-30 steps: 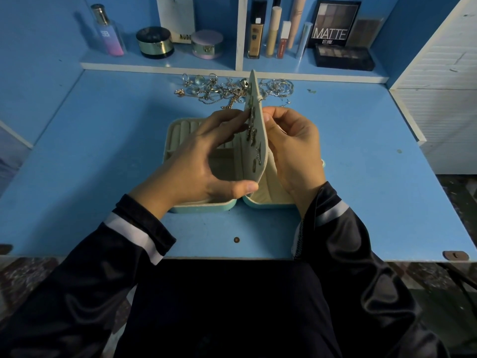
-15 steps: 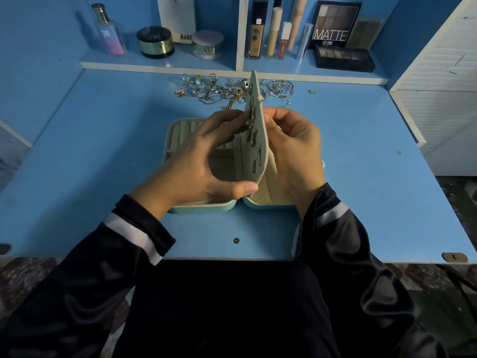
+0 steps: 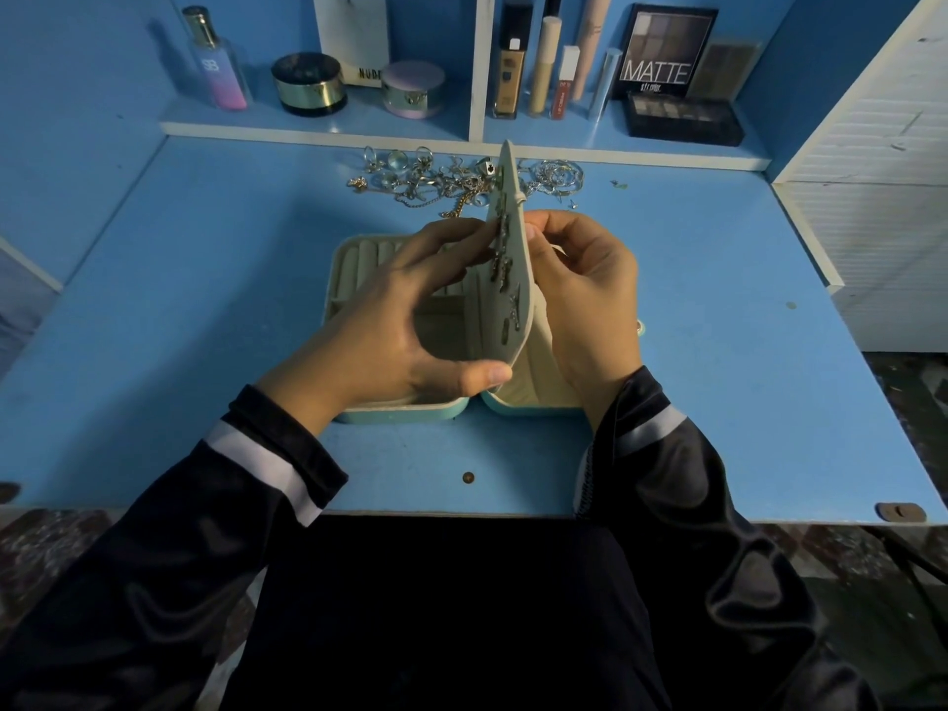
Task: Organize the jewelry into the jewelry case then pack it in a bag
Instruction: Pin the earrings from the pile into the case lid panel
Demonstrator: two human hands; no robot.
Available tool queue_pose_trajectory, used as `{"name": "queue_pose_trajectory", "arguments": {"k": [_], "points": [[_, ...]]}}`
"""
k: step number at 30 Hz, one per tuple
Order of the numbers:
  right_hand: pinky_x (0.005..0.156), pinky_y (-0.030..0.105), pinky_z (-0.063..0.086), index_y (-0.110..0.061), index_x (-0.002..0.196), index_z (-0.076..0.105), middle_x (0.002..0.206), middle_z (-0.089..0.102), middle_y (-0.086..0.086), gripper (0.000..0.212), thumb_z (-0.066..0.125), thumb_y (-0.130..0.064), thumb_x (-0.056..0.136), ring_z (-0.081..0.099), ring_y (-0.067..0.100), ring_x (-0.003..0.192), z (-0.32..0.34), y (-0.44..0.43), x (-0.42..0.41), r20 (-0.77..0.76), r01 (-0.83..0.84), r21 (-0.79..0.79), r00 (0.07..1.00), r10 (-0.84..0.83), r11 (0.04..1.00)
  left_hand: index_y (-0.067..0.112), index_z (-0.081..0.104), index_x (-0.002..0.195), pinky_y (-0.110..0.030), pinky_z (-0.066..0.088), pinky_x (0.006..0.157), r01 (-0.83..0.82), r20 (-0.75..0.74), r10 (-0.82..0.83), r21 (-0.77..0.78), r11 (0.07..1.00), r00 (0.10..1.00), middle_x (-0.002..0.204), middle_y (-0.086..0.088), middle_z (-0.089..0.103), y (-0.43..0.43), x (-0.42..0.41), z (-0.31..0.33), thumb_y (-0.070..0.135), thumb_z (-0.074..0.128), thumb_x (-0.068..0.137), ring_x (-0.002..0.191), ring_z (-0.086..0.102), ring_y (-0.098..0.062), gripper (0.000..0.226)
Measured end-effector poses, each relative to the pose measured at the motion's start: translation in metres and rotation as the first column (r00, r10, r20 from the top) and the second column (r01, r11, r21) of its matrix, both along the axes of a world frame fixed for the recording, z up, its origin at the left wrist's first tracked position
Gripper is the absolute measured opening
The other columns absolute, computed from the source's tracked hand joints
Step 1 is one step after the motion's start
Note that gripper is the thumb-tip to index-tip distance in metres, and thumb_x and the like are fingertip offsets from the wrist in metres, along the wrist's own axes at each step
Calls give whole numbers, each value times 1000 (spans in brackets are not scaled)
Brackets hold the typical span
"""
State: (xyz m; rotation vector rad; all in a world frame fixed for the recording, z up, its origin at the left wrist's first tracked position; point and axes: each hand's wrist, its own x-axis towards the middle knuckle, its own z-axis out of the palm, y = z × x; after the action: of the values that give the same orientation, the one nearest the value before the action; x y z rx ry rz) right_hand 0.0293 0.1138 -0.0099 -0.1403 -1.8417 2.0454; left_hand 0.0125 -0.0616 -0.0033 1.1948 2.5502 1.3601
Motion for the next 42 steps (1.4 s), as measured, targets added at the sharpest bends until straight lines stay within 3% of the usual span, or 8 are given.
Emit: {"name": "queue_pose_trajectory", "arguments": {"k": [10, 18, 28, 33, 42], "points": [[77, 35, 59, 8, 97, 66, 89, 69, 20, 14, 62, -4, 92, 67, 20, 78, 1, 1, -1, -47, 17, 102, 999, -12, 995, 26, 37, 149, -24, 34, 113, -2, 3, 2, -19, 1000, 1000, 144, 10, 37, 0, 0, 0, 55, 72, 65, 136, 37, 1, 95], [79, 40, 59, 6, 96, 68, 89, 70, 18, 12, 62, -4, 92, 68, 23, 80, 2, -1, -1, -60, 7, 119, 998, 0, 993, 22, 39, 149, -37, 36, 115, -16, 8, 17, -32, 999, 1000, 145, 7, 38, 0, 0, 1, 58, 72, 64, 137, 37, -3, 98], [79, 37, 59, 9, 99, 64, 93, 69, 21, 15, 64, -4, 90, 68, 19, 78, 4, 0, 1, -25, -24, 62, 999, 25, 998, 18, 39, 149, -29, 39, 112, 9, 5, -9, 12, 1000, 1000, 144, 2, 40, 0, -1, -1, 52, 74, 66, 135, 42, -7, 96], [79, 47, 59, 5, 96, 65, 90, 70, 21, 13, 64, -8, 92, 70, 26, 79, 3, 0, -1, -25, -36, 113, 999, 39, 993, 17, 40, 148, -22, 37, 110, 8, 0, -8, 16, 1000, 1000, 142, 4, 41, 1, -1, 0, 51, 73, 66, 132, 43, -1, 95], [77, 52, 56, 2, 95, 66, 89, 70, 19, 13, 65, -10, 91, 68, 33, 83, -3, 2, -5, -85, 9, 224, 996, 10, 974, 21, 39, 148, -31, 39, 112, -6, 9, 6, 0, 1000, 1000, 143, 8, 39, 1, 0, 0, 54, 73, 65, 134, 42, -4, 96]]}}
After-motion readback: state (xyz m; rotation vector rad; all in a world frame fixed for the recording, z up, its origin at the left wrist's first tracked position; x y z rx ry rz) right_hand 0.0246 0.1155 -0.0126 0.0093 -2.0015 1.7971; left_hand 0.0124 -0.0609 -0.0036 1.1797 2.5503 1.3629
